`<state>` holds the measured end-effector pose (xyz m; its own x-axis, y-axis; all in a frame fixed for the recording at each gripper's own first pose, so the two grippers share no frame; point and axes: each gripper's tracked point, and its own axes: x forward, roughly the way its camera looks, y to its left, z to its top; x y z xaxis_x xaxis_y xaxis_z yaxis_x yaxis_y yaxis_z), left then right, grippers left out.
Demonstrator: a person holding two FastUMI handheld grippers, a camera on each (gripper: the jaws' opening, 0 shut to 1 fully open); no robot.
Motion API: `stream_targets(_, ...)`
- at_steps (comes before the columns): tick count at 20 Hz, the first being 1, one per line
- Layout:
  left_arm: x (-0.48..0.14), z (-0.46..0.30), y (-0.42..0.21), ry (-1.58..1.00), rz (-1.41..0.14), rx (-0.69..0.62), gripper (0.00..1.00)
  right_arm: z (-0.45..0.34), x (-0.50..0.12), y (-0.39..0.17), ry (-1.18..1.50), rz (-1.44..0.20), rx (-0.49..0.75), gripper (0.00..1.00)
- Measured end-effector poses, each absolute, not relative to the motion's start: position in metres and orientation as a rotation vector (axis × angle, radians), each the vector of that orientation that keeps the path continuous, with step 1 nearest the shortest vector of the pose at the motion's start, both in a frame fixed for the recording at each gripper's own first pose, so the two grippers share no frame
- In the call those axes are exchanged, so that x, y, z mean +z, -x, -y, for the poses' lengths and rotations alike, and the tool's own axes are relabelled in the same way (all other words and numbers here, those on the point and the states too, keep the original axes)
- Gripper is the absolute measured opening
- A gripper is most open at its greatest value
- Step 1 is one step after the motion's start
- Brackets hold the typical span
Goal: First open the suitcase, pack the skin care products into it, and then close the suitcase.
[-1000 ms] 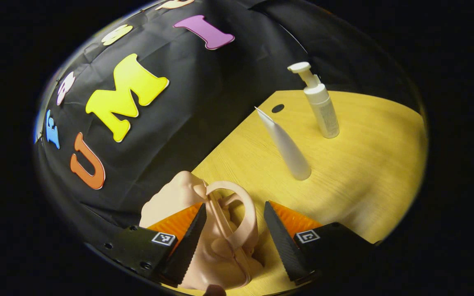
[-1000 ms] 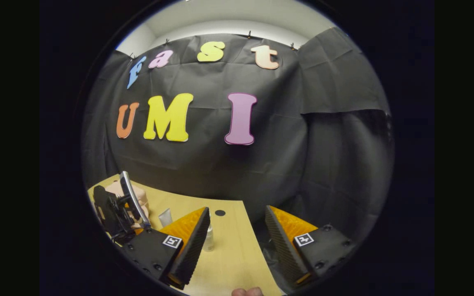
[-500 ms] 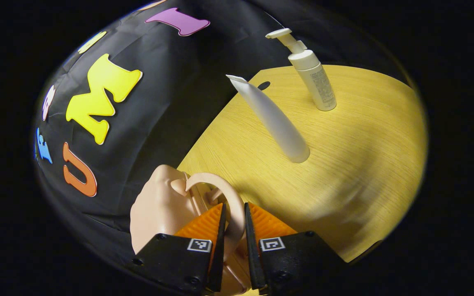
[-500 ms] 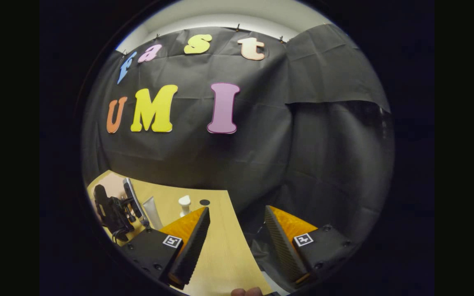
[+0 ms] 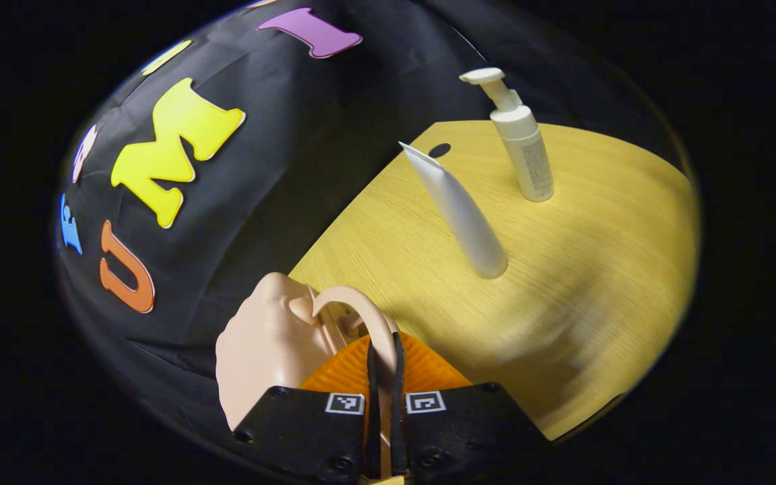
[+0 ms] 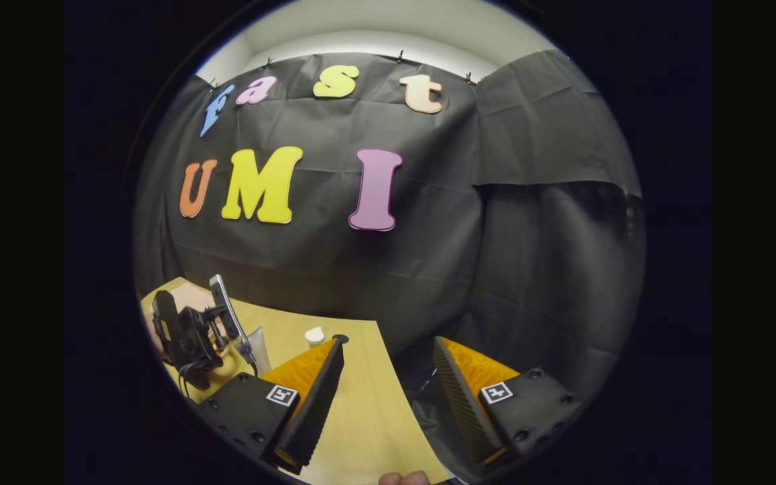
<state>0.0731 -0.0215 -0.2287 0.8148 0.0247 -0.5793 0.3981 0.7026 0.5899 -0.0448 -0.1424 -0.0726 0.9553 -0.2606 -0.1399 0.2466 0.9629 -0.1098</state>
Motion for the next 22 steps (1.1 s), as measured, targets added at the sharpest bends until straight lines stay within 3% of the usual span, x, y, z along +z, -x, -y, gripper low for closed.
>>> stream_targets(8, -0.172, 0.012, -0.067, -0.514, -0.499, -0.205, 0.06, 0.115, -0.063, 0.035, 0.086, -0.132, -0.214, 0.8)
stream_targets(13, -0.096, -0.016, -0.069, -0.308, -0.408, -0.164, 0.04, 0.086, -0.042, 0.025, 0.093, -0.088, -0.173, 0.8)
stream_targets(17, -0.027, -0.091, -0.075, -0.135, -0.284, -0.113, 0.04, 0.062, -0.027, 0.018, 0.094, -0.065, -0.143, 0.8)
stream_targets(22, 0.009, -0.221, -0.076, -0.024, -0.13, -0.013, 0.04, 0.027, -0.013, 0.013, 0.115, -0.051, -0.107, 0.8)
